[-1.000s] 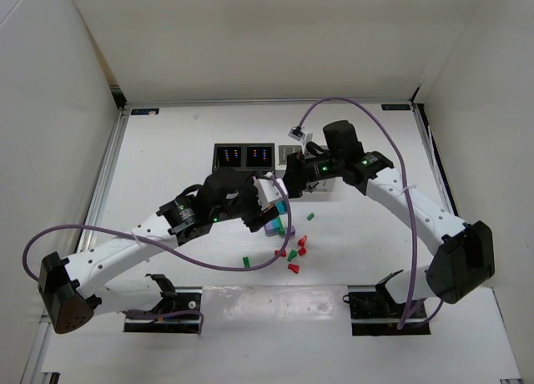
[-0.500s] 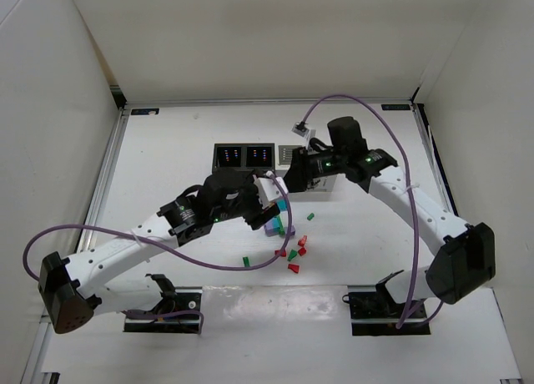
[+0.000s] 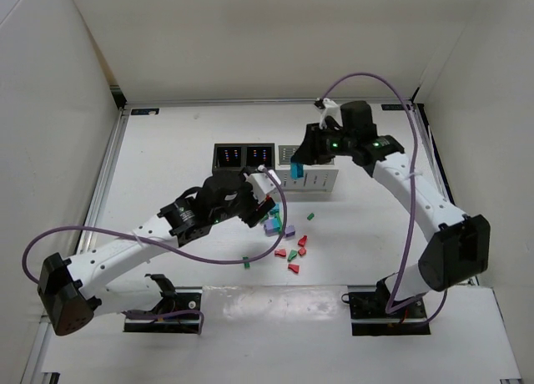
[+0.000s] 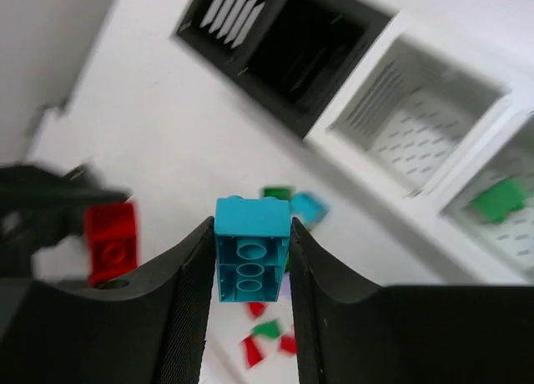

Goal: Sort the legos into containers by color

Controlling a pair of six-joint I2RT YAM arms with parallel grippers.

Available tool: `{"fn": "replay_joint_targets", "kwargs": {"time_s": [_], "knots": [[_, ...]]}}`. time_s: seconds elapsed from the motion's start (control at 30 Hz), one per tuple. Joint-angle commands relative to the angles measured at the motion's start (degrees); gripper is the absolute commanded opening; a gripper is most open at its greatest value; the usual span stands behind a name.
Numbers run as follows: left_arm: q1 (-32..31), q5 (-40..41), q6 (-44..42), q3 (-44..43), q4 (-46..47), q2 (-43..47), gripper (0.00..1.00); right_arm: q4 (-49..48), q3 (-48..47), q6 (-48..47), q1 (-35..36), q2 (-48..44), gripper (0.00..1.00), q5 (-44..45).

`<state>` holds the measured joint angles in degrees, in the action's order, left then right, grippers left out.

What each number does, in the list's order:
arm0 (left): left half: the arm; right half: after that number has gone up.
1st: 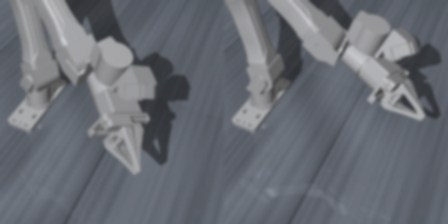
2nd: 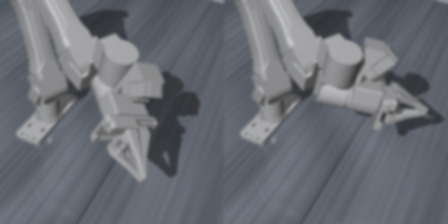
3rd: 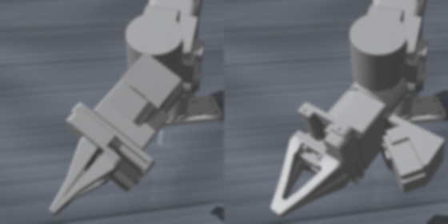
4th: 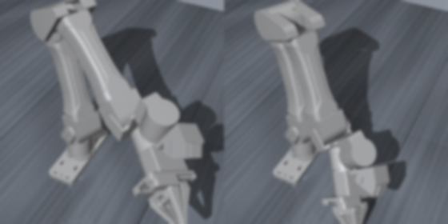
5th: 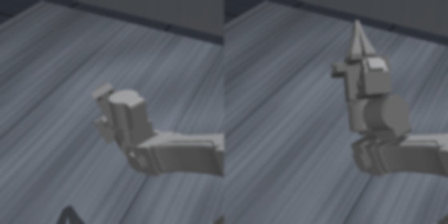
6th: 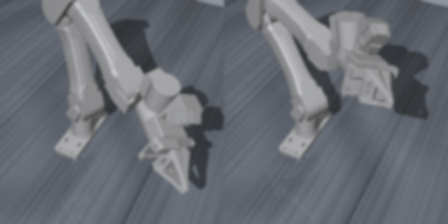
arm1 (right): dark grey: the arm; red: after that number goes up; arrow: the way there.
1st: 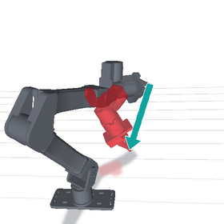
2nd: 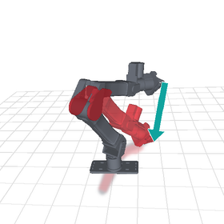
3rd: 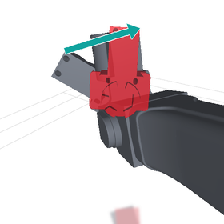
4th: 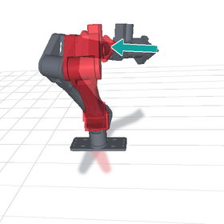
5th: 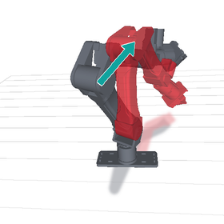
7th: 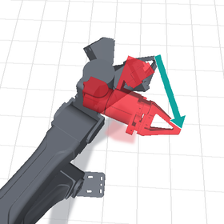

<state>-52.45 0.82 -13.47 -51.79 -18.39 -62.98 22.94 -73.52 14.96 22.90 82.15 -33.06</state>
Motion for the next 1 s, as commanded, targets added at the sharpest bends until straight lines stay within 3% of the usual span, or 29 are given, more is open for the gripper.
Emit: {"fn": "replay_joint_targets", "kwargs": {"time_s": [0.0, 0.07, 0.1, 0.2, 0.3, 0.5, 0.67, 0.9, 0.93, 0.97], "knots": [[1.47, 3.66, 2.74, -2.26, 0.73, -0.74, 0.47, -3.58, -4.62, -4.41, 5.38, 3.19, 0.0, 21.02], [2.43, 6.02, 4.59, -2.79, 0.73, -1.09, 0.47, -6.22, -5.41, -4.94, 7.5, 5.56, 0.0, 26.53], [2.87, 6.73, 5.99, -3.66, 0.55, -1.53, 0.47, -8.24, -5.41, -4.68, 8.47, 6.52, 0.0, 34.65], [4.1, 9.28, 8.98, -4.9, -0.06, -2.23, 0.47, -14.12, -3.66, -4.94, 10.06, 8.37, 0.0, 42.96], [4.72, 11.13, 10.83, -5.42, -0.24, -2.5, 0.47, -19.92, -2.17, -3.28, 9.8, 9.51, 0.0, 44.75], [4.9, 14.46, 12.68, -6.13, -0.85, -3.2, 0.48, -22.5, -1.98, -4.67, 11.11, 11.1, 0.0, 47.2], [5.07, 21.75, 19.25, -8.76, -3.04, -5.47, 0.5, -25.91, 2.05, -5.82, 14.28, 11.37, 0.0, 56.06], [5.34, 30.02, 28.4, -16.23, -9.63, -9.87, 0.51, -27.86, 4.35, -4.42, 14.63, 11.19, 0.19, 56.35], [5.34, 32.81, 29.46, -16.85, -10.95, -10.4, 0.51, -27.95, 4.17, -4.24, 14.55, 11.19, 0.31, 55.74], [5.34, 33.45, 31.39, -18.68, -11.57, -11.63, 0.51, -27.77, 4.34, -3.72, 14.55, 11.1, 0.36, 55.47]]}}
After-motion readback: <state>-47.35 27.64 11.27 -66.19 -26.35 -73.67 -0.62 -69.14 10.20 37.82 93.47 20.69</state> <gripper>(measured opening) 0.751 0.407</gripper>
